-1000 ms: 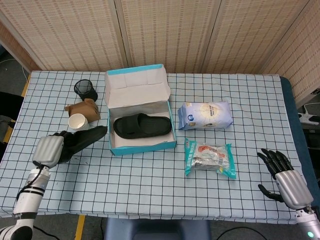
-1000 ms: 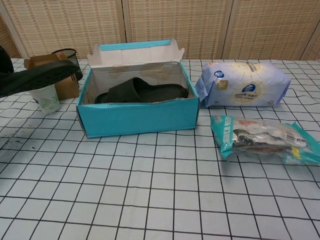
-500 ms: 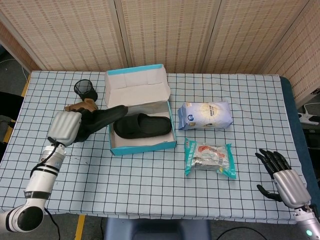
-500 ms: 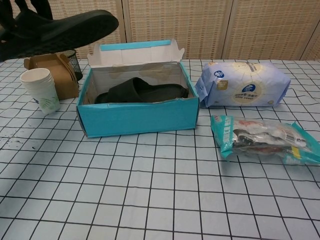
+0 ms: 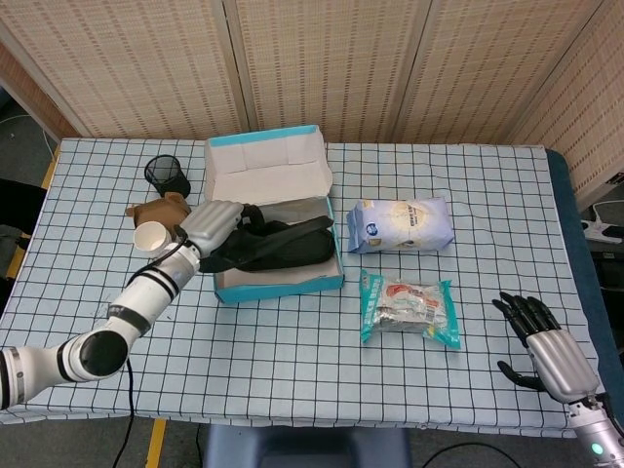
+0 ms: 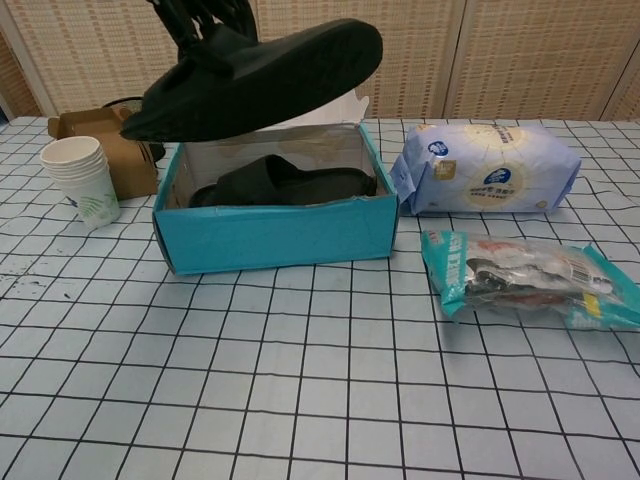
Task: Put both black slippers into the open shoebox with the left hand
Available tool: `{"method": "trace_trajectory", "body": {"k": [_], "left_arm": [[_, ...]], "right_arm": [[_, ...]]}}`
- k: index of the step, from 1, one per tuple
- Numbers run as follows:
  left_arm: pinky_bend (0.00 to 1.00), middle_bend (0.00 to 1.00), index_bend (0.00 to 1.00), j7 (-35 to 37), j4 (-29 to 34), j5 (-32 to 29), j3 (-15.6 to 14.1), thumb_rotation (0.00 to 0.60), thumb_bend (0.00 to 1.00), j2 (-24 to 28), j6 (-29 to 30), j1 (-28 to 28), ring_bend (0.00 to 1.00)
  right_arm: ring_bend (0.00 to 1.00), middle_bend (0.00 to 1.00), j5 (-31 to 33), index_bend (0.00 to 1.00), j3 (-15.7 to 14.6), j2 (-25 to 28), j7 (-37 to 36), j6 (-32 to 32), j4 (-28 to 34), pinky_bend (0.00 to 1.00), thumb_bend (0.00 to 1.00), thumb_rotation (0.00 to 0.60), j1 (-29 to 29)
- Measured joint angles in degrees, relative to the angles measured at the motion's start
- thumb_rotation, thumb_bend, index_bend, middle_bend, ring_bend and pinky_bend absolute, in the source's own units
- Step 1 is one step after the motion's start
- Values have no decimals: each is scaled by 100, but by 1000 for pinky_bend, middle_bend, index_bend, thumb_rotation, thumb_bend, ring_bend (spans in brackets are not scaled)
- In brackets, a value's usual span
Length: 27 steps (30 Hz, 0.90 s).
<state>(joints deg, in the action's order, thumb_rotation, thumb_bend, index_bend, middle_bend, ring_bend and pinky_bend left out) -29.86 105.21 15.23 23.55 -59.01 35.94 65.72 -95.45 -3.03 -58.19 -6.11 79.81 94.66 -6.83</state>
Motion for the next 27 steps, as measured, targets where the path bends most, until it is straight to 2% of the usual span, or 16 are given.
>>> {"method": "trace_trajectory", "body": {"k": [7, 12, 24, 27], "left_arm": [[493, 486, 360, 579, -853, -440, -273, 600, 424, -262, -888, 654, 464], [496, 486, 360, 890, -1394, -505, -794, 600, 425, -521, -1227, 1038, 465], [513, 490, 360, 1430, -1906, -495, -1918, 600, 427, -822, -1631, 1640, 474], [515, 493, 363, 1639, -2073, -466, -2104, 600, 434, -853, -1826, 1760, 476]], "right_arm": [[0, 0, 91, 0, 15, -8, -12, -95, -1, 0, 176, 600, -53], [0, 0, 133, 0, 29, 0, -64, -101, -18, 0, 176, 600, -64], [0, 0, 157, 0, 43, -39, -4, -71, -32, 0, 176, 600, -60], [0, 0, 160, 0, 42, -37, -5, -65, -31, 0, 176, 600, -59]]}}
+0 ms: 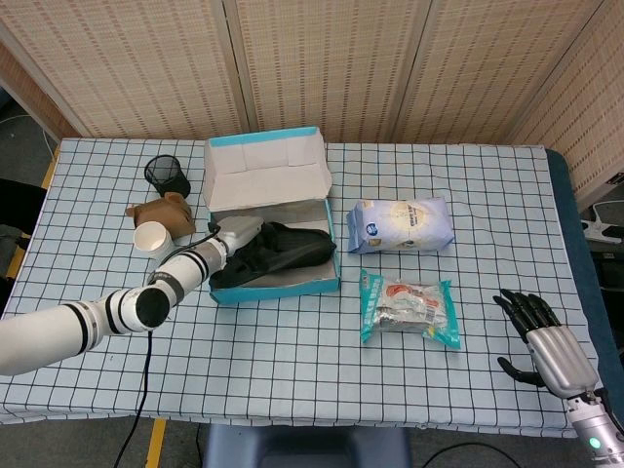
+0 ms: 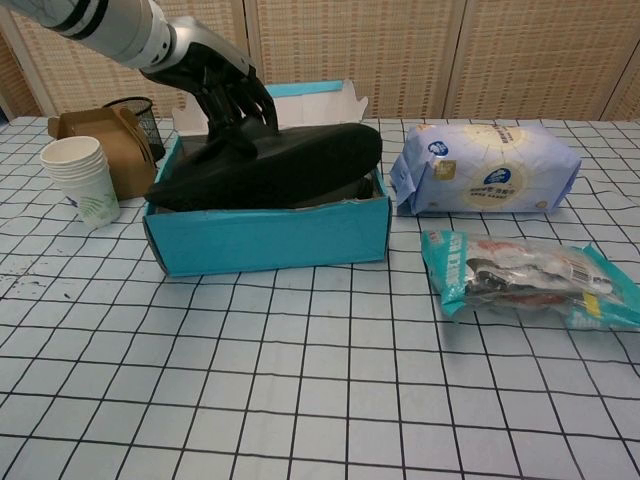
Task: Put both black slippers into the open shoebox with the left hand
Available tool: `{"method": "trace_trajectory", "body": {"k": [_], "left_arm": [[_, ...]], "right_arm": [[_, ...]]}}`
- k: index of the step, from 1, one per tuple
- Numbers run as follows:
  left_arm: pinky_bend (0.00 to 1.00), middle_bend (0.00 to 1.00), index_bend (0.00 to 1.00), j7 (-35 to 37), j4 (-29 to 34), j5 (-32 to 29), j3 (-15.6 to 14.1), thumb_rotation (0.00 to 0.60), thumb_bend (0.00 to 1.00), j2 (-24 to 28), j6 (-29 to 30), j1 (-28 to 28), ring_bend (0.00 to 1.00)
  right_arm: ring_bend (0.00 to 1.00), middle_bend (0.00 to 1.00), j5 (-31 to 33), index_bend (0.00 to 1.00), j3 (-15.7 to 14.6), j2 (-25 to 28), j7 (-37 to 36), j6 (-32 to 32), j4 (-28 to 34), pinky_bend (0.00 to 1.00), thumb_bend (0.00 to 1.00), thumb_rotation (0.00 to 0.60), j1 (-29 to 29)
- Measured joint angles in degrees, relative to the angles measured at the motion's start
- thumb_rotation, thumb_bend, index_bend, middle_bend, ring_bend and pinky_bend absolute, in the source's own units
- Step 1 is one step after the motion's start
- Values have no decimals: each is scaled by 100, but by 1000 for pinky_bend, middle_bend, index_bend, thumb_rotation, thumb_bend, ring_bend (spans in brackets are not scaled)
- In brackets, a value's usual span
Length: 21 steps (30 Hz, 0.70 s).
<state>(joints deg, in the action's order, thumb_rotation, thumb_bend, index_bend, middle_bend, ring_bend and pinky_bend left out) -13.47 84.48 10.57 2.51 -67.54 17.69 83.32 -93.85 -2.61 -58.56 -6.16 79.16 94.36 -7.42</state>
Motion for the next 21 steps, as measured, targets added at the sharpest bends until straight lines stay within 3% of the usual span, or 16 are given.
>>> {"method": "trace_trajectory", "body": {"k": [9, 21], "left_arm": [[508, 503, 371, 582, -410, 184, -387, 600, 442, -116, -795, 240, 478], [497, 505, 375, 1485, -1308, 1401, -297, 600, 448, -658, -1485, 44, 474]], "right_arm": [[0, 0, 49, 0, 14, -11, 21, -31, -8, 0, 176, 600, -15], [0, 0, 117, 0, 41, -14, 48, -15, -9, 0, 177, 600, -5]]}}
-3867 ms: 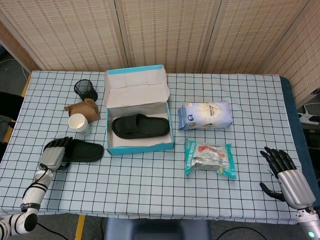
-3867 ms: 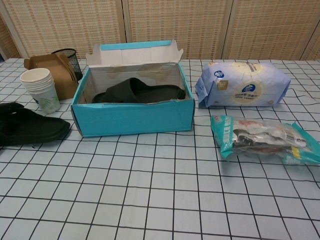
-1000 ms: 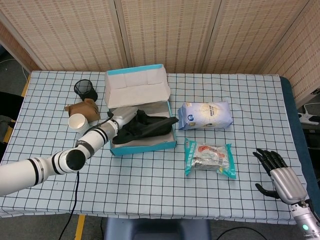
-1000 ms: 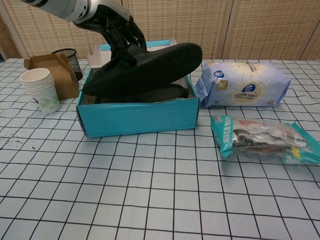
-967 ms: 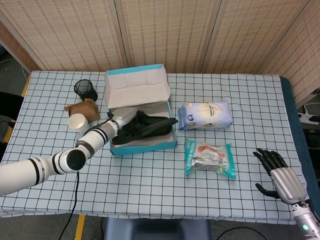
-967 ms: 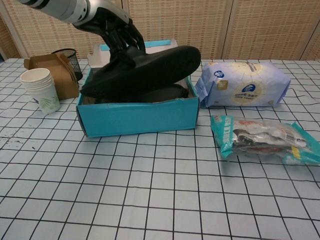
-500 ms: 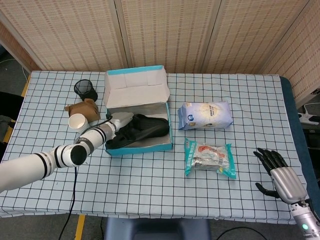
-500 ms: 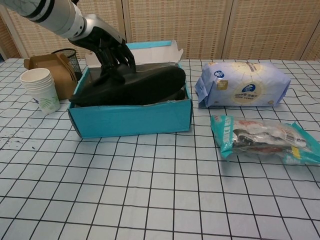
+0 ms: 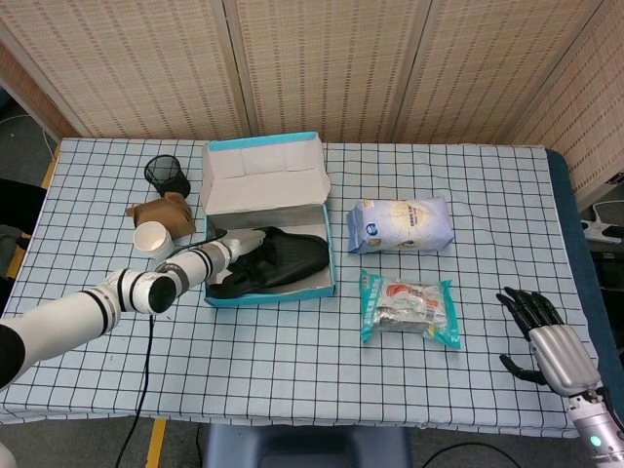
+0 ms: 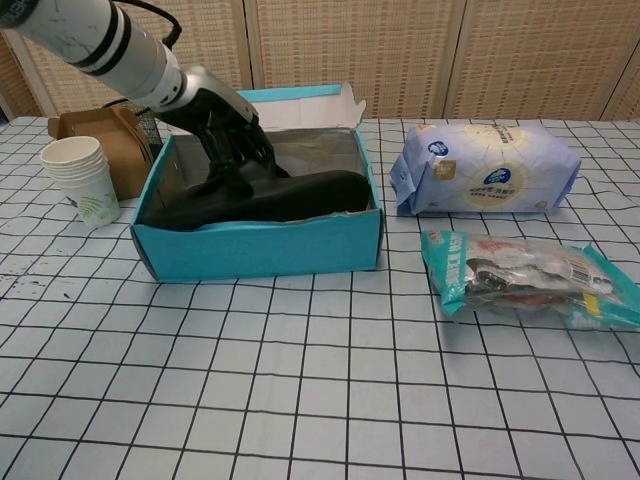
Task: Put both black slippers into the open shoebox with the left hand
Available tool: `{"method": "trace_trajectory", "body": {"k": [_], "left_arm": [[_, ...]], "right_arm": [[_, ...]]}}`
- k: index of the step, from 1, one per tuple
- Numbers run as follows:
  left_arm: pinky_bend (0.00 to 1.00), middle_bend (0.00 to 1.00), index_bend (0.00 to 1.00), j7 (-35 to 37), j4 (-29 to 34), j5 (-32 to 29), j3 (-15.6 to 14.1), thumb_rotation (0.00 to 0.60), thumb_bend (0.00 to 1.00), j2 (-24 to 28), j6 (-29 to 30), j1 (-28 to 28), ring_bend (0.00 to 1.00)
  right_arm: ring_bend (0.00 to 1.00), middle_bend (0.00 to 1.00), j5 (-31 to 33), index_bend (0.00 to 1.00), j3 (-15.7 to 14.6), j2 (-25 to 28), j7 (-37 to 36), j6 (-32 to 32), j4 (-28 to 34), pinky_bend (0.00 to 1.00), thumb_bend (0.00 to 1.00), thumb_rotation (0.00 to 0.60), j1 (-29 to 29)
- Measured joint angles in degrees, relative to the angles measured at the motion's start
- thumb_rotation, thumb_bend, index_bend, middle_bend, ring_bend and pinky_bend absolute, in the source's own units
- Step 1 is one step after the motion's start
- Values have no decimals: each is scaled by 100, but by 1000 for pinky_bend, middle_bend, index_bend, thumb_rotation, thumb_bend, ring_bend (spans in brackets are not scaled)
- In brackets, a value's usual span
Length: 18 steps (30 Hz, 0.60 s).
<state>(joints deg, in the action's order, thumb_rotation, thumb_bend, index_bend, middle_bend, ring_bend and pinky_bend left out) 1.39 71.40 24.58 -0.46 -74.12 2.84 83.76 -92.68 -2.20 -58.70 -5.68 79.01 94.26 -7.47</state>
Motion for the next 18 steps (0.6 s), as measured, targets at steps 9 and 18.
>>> {"method": "trace_trajectory", "body": {"k": [9, 18], "left_arm": [[490, 498, 375, 512, -610, 674, 44, 600, 448, -466, -352, -213, 471], [324, 338, 230, 895, -856, 1271, 179, 600, 444, -666, -486, -381, 301]], "right_arm": [[0, 0, 52, 0, 25, -20, 32, -6, -7, 0, 176, 600, -1], [0, 0, 56, 0, 26, -13, 29, 8, -2, 0, 176, 600, 6]]}}
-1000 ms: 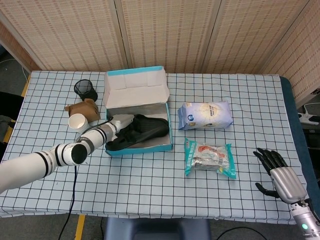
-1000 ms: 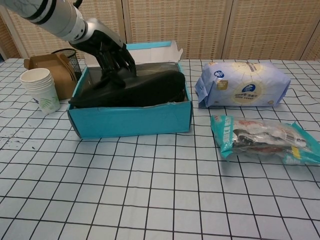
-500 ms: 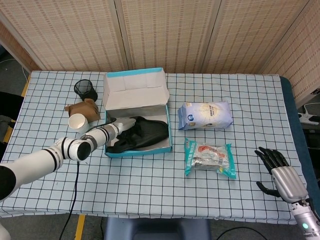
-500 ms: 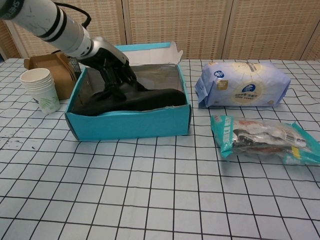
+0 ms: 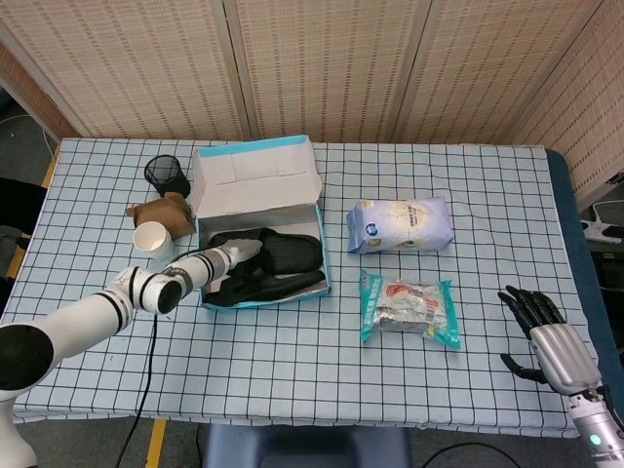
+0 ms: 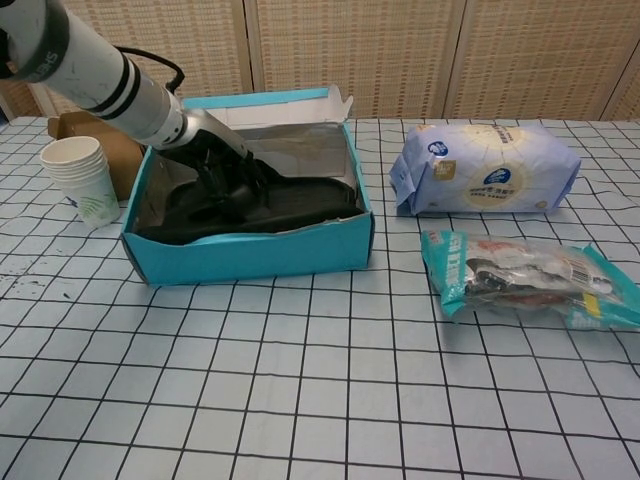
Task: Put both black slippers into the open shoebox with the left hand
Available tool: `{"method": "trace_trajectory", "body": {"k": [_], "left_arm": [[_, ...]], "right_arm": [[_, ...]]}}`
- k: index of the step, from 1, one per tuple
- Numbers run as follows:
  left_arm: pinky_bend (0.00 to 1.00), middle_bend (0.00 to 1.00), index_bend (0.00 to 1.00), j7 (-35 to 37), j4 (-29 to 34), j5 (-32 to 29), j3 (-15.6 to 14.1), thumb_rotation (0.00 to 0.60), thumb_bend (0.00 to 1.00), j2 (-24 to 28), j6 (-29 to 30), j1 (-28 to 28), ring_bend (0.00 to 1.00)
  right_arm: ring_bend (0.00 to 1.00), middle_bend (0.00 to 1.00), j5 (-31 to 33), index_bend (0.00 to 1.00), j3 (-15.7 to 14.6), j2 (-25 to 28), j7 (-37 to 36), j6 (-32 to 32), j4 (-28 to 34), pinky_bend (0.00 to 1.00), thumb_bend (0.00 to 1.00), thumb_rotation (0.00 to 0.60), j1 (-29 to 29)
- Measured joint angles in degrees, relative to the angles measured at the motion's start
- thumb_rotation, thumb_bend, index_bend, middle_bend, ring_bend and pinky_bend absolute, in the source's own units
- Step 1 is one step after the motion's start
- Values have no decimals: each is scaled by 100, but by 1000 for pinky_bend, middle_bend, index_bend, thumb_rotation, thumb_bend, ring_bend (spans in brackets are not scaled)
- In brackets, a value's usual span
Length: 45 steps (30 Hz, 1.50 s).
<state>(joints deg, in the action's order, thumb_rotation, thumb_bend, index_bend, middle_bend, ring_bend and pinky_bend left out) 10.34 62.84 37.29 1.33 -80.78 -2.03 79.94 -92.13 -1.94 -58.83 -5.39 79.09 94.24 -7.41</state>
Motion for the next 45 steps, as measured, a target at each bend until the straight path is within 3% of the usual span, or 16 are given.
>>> {"method": "trace_trajectory", "body": {"k": [3, 5, 7, 14, 22, 27, 32, 35, 39, 42, 45], "left_arm": [[173, 147, 59, 45, 129, 159, 134, 600, 440, 53, 195, -102, 95], [115, 50, 7, 64, 258, 260, 234, 600, 438, 110, 374, -191, 17], [84, 3, 0, 98, 466, 390, 362, 600, 434, 213, 564, -318, 0], [31, 0, 0, 277, 1177, 831, 942, 600, 417, 646, 997, -871, 0], [25, 0, 0, 660, 2084, 1636, 1888, 600, 412, 1059, 1900, -1815, 0], [25, 0, 0, 801, 2501, 2036, 2061, 600, 411, 1309, 2334, -2207, 0], [23, 0, 0, 325, 3546, 2728, 1711, 600, 409, 1854, 3686, -3289, 0], [15, 0, 0, -444, 3888, 3009, 1323, 600, 407, 1977, 4983, -4099, 0], [0, 0, 0, -1470, 3944, 3356, 739, 600, 408, 1857, 7081, -5407, 0], [0, 0, 0, -1834, 3800, 3605, 317, 600, 407, 1655, 8369, -6457, 0], [0, 0, 0, -1939, 3593, 3787, -33, 600, 407, 1499, 9117, -7277, 0]], "right_arm": [[0, 0, -16, 0, -6, 4, -3, 21, 5, 0, 176, 600, 10], [0, 0, -21, 0, -8, 9, -4, 35, 9, 0, 176, 600, 18], [0, 0, -23, 0, -10, 14, -2, 45, 13, 0, 177, 600, 25], [0, 0, -8, 0, -6, 11, 41, 46, 23, 0, 176, 600, 32], [0, 0, -54, 0, -19, 10, 88, 109, 46, 0, 176, 600, 63], [0, 0, -101, 0, -22, 6, 118, 171, 56, 0, 176, 600, 81], [0, 0, -200, 0, 32, -101, 249, 514, -9, 0, 176, 600, 171], [0, 0, -245, 0, 112, -269, 450, 835, -90, 0, 176, 600, 263], [0, 0, -220, 0, 242, -471, 670, 1168, -174, 0, 176, 600, 415], [0, 0, -88, 0, 297, -501, 760, 1178, -160, 0, 176, 600, 452], [0, 0, 23, 0, 314, -504, 865, 1081, -108, 0, 176, 600, 455]]}}
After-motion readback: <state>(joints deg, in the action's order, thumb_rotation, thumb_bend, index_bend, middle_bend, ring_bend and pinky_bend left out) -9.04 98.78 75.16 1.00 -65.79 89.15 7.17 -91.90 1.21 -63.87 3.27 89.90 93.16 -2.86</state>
